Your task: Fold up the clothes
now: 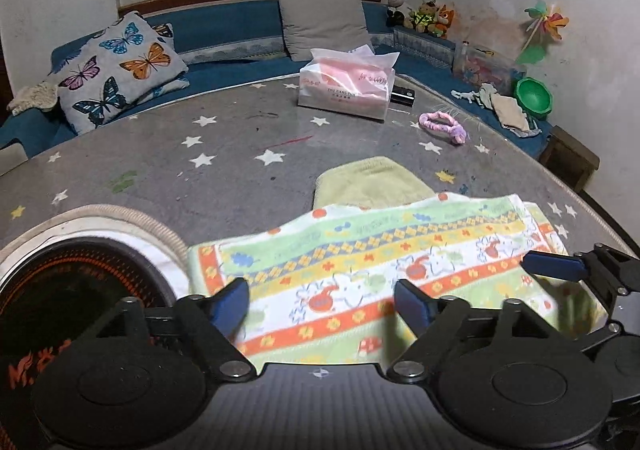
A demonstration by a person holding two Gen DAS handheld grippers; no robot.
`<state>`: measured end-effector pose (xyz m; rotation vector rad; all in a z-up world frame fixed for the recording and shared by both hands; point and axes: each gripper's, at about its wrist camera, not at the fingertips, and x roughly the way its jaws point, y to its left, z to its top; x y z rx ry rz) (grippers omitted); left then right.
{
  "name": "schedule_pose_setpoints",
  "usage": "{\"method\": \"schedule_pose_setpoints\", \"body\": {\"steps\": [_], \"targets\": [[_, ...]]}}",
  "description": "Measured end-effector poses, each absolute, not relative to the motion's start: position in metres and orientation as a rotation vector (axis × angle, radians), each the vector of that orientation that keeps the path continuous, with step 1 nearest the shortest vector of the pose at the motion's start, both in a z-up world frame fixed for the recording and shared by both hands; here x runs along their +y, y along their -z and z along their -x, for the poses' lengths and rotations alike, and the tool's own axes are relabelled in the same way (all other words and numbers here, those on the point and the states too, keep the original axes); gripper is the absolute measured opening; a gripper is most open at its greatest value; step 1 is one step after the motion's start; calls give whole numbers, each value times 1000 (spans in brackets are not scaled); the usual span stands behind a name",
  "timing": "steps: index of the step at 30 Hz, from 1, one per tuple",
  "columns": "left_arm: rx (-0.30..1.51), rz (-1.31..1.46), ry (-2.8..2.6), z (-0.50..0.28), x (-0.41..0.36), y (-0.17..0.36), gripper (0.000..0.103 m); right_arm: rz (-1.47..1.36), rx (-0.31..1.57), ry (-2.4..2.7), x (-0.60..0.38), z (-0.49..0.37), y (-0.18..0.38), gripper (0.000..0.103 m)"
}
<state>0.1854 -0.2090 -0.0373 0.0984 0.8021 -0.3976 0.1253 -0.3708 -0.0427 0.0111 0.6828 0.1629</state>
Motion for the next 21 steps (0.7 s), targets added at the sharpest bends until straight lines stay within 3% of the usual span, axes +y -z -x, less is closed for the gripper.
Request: {"method": "schedule_pose_setpoints", "body": {"steps": [9,21], "targets": [[796,-99,370,-159,-193,43,103,-56,685,-129,-370,-96,48,103],[798,-84,356,-135,-176,49,103,-64,660,-99,-368,-90,53,103]]}}
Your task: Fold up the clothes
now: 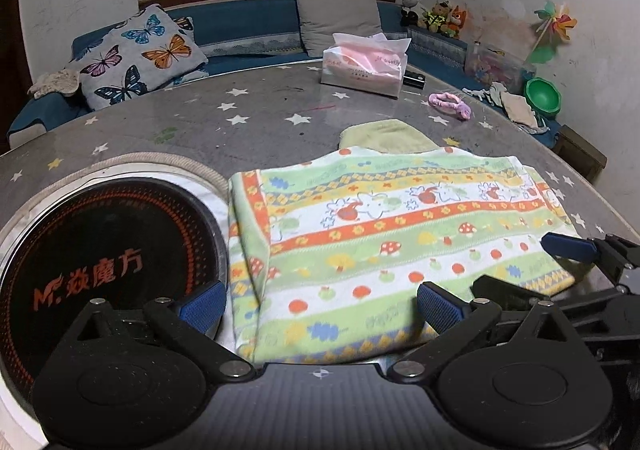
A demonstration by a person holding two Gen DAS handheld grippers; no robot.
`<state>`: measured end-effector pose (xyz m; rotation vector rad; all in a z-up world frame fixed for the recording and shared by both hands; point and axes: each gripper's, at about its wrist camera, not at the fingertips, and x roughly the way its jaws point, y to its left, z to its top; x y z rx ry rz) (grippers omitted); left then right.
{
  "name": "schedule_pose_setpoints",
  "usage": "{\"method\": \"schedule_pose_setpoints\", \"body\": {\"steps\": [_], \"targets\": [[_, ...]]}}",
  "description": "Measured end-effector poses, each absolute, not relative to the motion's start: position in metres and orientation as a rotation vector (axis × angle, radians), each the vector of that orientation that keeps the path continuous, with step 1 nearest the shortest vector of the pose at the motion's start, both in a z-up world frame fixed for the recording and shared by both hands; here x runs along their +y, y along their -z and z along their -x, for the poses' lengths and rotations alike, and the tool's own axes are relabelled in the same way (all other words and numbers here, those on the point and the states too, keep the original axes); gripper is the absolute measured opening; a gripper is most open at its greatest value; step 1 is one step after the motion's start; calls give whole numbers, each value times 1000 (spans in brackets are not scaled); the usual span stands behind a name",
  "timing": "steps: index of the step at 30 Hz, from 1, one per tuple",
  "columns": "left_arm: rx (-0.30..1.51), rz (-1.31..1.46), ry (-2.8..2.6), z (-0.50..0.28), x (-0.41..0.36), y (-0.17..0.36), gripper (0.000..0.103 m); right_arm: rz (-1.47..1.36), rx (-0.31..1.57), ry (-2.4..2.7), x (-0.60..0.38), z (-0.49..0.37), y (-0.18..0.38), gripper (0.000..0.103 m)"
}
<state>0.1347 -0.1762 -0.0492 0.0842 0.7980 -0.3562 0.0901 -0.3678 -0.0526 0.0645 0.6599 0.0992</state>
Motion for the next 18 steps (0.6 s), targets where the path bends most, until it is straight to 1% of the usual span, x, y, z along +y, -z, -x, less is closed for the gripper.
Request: {"method": "schedule_pose_setpoints", "body": {"steps": [5,18], "targets": [[786,-83,359,-128,-173,50,103,-60,660,-98,-367,-90,53,103],[825,-82,352,-119,-174,58,103,-62,661,-100,-367,-90,54,103]]}}
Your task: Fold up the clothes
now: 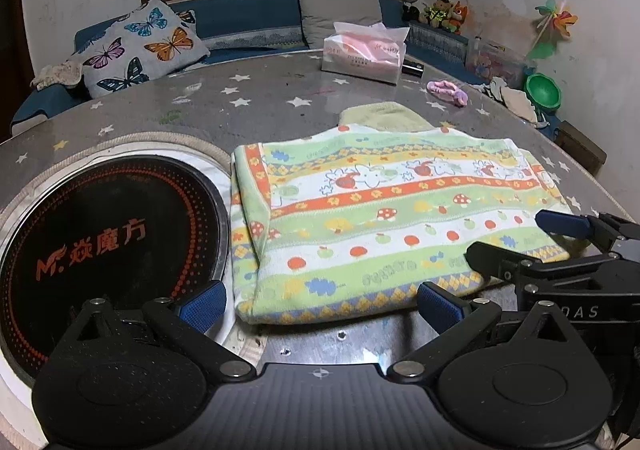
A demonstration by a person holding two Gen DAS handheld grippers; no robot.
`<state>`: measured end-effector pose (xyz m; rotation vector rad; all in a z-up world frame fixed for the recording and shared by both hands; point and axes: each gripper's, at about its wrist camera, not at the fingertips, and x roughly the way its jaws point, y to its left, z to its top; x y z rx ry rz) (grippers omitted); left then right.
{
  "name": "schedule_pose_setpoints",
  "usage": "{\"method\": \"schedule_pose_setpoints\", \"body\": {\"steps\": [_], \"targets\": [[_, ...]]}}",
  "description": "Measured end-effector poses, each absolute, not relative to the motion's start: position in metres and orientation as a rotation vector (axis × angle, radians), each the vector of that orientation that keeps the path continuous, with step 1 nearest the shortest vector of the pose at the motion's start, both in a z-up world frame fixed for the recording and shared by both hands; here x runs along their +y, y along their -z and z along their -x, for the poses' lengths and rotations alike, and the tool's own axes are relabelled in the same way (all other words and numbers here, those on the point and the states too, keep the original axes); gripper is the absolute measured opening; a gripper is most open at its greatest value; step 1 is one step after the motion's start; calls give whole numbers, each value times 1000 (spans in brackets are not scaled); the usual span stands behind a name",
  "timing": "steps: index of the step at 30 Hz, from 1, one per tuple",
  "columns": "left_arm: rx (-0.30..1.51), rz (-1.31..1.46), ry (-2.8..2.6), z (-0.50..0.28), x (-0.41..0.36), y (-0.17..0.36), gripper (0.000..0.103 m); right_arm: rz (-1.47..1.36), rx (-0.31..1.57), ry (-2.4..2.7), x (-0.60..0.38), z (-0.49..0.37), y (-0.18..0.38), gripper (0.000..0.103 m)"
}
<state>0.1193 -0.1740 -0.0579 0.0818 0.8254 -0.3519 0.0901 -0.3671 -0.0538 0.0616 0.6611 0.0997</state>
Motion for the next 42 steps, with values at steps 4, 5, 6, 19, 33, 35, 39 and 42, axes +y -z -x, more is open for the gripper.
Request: {"method": "schedule_pose_setpoints", "body": {"steps": [4,5,6,19,33,35,39,42], "targets": [[834,-86,354,-116,-175,60,103,-59,662,-99,-367,-90,54,103],[833,-88,355,-115,-175,60,103,-60,661,-100,-367,-90,54,103],[832,-88,354,-114,-175,61,103,-61,661,-100,-367,-90,54,103],[830,-106,360,-100,-177,63,103,-53,661,-98,-366,-90,54,103],[829,-106,344,-95,-170,66,103,-48,660,-84,-363,-89,53,103],[824,-112,342,-94,-171,67,103,-50,660,-85,-364,-89,53,103],[816,-123,340,-94,-172,68,103,-51,661,-86,-364,-90,54,103],[812,-127,338,-93,-172,68,103,-47,662,-84,-363,-90,54,103]]}}
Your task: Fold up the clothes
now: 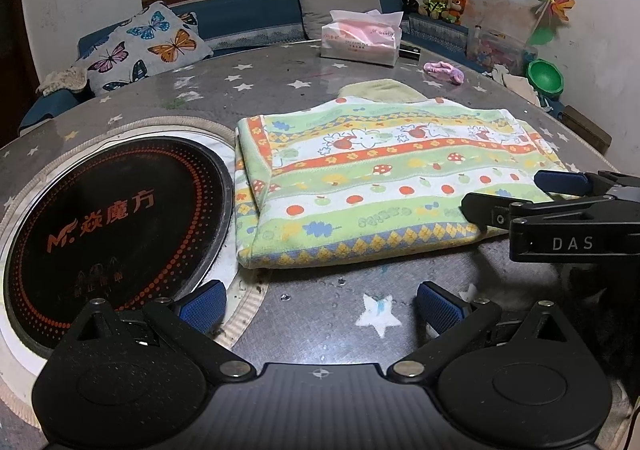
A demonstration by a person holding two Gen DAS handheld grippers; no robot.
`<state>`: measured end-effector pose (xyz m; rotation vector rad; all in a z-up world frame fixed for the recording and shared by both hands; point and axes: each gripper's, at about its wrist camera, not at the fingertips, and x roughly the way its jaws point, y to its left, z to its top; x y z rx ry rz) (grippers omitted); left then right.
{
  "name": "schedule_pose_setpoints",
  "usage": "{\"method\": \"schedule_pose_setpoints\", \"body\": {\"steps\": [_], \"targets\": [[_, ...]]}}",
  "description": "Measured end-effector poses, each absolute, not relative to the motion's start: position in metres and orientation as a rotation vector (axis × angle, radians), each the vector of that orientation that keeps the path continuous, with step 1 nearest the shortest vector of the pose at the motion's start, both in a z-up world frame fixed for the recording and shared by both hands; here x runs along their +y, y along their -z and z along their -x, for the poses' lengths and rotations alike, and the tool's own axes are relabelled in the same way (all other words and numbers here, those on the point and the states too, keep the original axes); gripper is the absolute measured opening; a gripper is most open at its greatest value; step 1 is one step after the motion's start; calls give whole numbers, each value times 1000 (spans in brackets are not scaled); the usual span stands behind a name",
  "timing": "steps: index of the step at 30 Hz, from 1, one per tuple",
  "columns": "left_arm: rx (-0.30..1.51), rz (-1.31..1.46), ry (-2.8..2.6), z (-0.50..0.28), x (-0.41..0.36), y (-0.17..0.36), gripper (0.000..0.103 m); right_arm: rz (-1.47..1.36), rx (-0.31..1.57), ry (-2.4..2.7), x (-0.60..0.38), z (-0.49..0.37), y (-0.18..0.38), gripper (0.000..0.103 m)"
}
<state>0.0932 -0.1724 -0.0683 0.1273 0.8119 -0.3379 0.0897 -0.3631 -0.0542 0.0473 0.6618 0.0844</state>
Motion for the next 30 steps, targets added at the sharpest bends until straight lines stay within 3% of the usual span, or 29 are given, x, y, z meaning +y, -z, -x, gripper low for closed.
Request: {"method": "schedule_pose_setpoints", "body": {"steps": [30], "targets": [[783,-125,341,-90,-171,71,103,-55,662,-87,-364,-90,55,103]]}}
